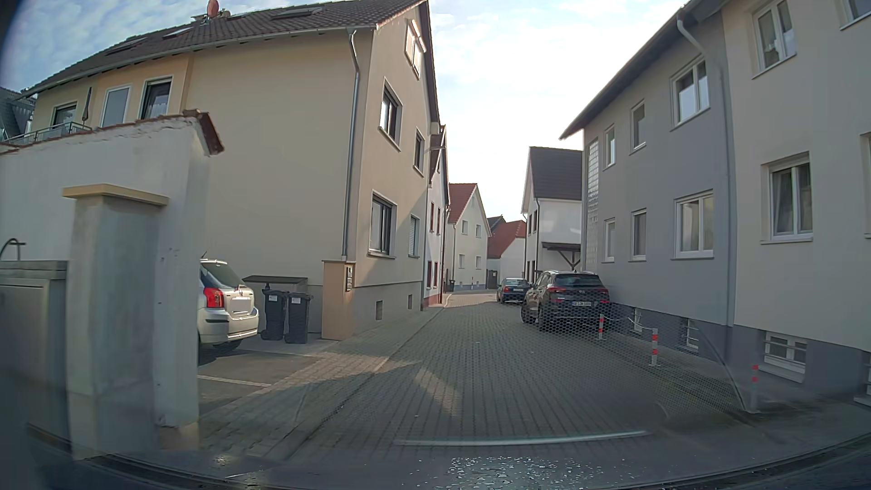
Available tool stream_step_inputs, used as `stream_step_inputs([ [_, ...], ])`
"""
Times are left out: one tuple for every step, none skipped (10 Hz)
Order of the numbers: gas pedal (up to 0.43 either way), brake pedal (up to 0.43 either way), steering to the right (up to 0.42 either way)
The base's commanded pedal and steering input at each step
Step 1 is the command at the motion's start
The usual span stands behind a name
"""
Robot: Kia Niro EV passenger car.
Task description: Follow the waypoints while adhering to traffic rules and regulations
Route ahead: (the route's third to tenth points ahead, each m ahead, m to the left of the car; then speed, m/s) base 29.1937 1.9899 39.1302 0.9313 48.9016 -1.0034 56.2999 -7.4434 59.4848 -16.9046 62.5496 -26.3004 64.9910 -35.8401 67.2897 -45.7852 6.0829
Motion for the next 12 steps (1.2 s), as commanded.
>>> stream_step_inputs([
  [0.000,0.000,0.000],
  [0.000,0.000,0.000],
  [0.000,0.000,0.000],
  [0.000,0.000,-0.002],
  [0.000,0.000,-0.004],
  [0.000,0.000,-0.005],
  [0.000,0.000,-0.005],
  [0.000,0.000,-0.005],
  [0.000,0.000,-0.005],
  [0.000,0.000,-0.005],
  [0.000,0.000,-0.006],
  [0.000,0.000,-0.006],
])
